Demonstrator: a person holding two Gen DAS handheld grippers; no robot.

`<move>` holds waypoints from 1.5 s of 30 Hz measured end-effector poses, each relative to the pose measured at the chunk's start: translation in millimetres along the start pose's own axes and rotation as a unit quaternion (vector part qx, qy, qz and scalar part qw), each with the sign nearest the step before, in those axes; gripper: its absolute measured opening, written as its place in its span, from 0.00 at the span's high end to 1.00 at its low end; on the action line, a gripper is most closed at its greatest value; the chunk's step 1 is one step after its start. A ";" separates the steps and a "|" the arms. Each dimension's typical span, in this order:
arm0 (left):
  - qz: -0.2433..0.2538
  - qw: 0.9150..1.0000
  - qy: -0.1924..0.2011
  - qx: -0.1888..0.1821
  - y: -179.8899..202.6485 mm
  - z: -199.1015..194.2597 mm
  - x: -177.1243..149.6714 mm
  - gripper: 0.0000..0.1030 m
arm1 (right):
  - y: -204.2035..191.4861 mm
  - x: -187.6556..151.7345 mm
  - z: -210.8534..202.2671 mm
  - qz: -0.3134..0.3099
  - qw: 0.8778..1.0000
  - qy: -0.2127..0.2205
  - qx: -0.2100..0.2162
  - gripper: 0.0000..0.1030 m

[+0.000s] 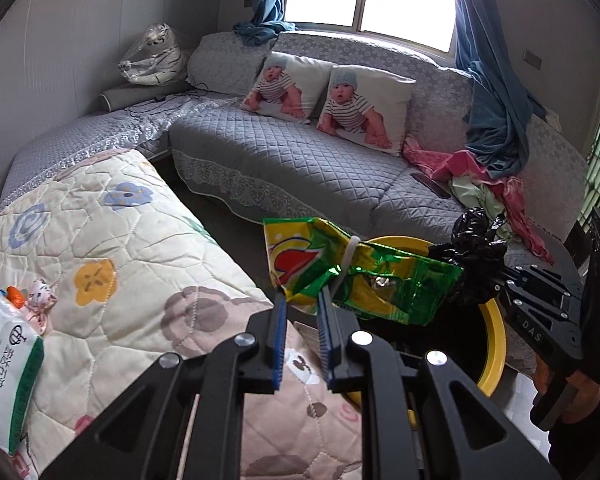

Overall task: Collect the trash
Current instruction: 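Carry the black bag and candy wrapper over the yellow bin and open both tools, then grasp the white-green printed bag with the right tool while the left tool grasps the orange peel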

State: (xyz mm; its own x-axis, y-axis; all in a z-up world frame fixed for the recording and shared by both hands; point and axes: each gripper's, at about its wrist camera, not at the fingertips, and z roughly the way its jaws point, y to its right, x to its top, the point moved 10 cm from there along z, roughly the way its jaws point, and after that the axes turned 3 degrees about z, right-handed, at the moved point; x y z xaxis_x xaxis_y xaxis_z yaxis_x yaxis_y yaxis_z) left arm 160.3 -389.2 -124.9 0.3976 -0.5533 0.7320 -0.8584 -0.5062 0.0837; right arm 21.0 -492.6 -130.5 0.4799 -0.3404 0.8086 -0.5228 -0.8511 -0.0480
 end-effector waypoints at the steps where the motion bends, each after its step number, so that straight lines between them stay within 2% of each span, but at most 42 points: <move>1: 0.003 1.000 -0.004 -0.003 5.1 6.7 -0.8 0.87 | 3.2 -2.8 1.6 0.002 1.000 -0.004 -0.002 0.91; 7: 0.008 0.999 -0.032 -0.024 32.1 46.5 -4.8 0.87 | 17.6 -15.4 7.9 0.015 1.000 -0.022 -0.010 0.91; 11: -0.013 0.997 -0.055 -0.047 37.8 67.9 -8.6 0.87 | 26.6 -22.6 8.4 0.023 0.999 -0.031 -0.013 0.91; 16: -0.024 0.996 -0.062 -0.058 47.0 80.6 -7.5 0.86 | 35.4 -23.8 8.5 0.032 0.999 -0.037 -0.017 0.91; 20: -0.027 0.996 -0.058 -0.057 50.4 81.9 -3.9 0.81 | 38.1 -22.8 4.8 0.035 0.999 -0.031 -0.017 0.89; 22: -0.037 0.996 -0.056 -0.056 47.5 80.3 -2.8 0.73 | 41.9 -21.9 3.9 0.039 0.999 -0.030 -0.020 0.85; 23: -0.043 0.996 -0.055 -0.055 45.1 79.7 -2.5 0.64 | 42.7 -21.3 2.9 0.041 0.999 -0.029 -0.022 0.83; 24: -0.049 0.996 -0.053 -0.054 42.7 79.4 -2.4 0.58 | 44.3 -21.0 2.4 0.044 0.998 -0.029 -0.023 0.77; 25: -0.054 0.996 -0.052 -0.052 40.4 78.3 -2.9 0.58 | 46.0 -20.8 1.6 0.047 0.998 -0.028 -0.023 0.69; 27: -0.058 0.996 -0.053 -0.053 37.5 77.8 -3.3 0.57 | 50.1 -19.7 -1.4 0.053 0.998 -0.023 -0.027 0.59; 32: -0.071 0.995 -0.037 -0.052 28.0 68.1 -0.6 0.54 | 52.9 -14.8 -10.2 0.058 0.998 -0.011 -0.026 0.56; 38: -0.070 0.997 -0.007 -0.021 1.1 41.0 6.8 0.54 | 45.2 -6.1 -15.2 0.047 0.999 -0.001 -0.018 0.55; 43: -0.083 0.996 0.010 0.021 -49.0 6.4 1.6 0.53 | 18.0 -0.7 -13.0 0.020 1.000 0.002 0.008 0.54; 45: -0.085 0.995 0.019 0.042 -70.9 -10.8 -2.5 0.49 | 2.4 1.8 -10.6 0.007 1.000 0.003 0.022 0.52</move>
State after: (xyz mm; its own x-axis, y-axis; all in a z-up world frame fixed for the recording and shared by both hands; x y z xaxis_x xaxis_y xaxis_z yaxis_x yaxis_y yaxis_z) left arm 216.7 -344.8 -125.4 0.5214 -0.4296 0.7372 -0.7483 -0.6455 0.1531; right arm 13.1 -491.0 -122.9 0.4687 -0.3504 0.8109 -0.4978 -0.8631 -0.0852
